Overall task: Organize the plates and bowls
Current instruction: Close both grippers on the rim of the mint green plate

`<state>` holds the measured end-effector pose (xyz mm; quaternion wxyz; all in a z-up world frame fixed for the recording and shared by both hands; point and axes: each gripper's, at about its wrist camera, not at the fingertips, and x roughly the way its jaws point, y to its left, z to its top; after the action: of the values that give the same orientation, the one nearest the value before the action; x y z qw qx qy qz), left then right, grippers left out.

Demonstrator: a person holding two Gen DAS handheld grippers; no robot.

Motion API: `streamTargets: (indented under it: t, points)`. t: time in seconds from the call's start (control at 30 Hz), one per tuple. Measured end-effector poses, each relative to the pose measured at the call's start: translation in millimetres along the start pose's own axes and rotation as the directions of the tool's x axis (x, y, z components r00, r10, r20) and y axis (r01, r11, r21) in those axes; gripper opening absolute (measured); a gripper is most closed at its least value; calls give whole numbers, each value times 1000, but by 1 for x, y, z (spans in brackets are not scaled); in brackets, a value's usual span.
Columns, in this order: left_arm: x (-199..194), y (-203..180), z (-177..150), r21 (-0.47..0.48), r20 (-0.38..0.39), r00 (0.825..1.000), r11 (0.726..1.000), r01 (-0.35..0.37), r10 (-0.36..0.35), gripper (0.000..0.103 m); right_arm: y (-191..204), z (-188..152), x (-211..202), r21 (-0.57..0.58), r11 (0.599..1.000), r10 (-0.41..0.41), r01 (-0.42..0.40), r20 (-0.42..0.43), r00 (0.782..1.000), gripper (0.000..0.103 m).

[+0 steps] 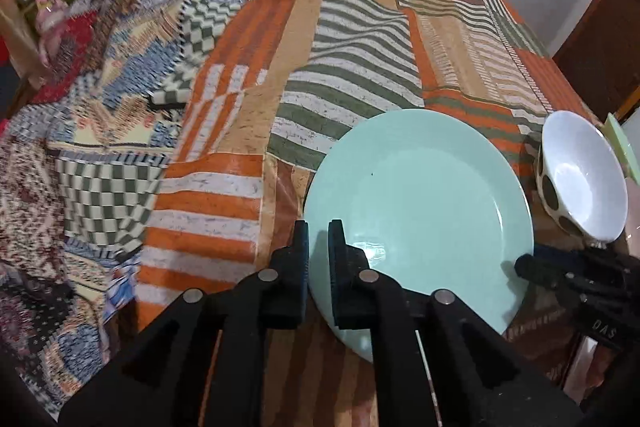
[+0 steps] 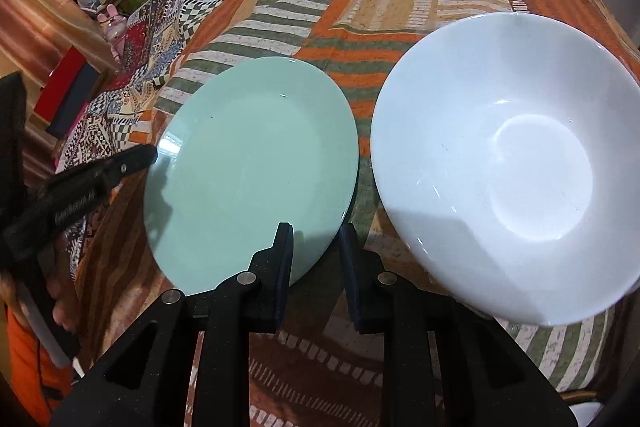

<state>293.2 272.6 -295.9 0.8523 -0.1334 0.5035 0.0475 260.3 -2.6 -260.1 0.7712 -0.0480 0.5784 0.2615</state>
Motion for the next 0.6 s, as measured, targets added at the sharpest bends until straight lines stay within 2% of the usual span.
streamTargets:
  t: [0.2,0.23,0.3,0.43,0.53,0.6]
  points:
    - [7,-4,10,28,14,1000,999,-24,24,8,0,3,5,-2,1000,3,-3,-1,1000,22]
    - [10,-4,11,28,11,1000,999,-23,23,10,0,4,6,-5,1000,6,-6,-3,1000,24]
    - [13,-4,14,34,-3,1000,999,2,-1,18,1,5,7,-14,1000,6,-6,-4,1000,24]
    - [18,-10,16,42,-29,998,998,52,-51,45,4,5,10,-25,1000,9,-9,-4,1000,25]
    - [23,-30,13,137,-35,999,991,6,-2,59,6,5,11,-34,999,4,-4,-3,1000,25]
    - [25,-37,10,172,-31,999,985,-31,37,60,8,4,11,-48,999,-3,3,-3,1000,25]
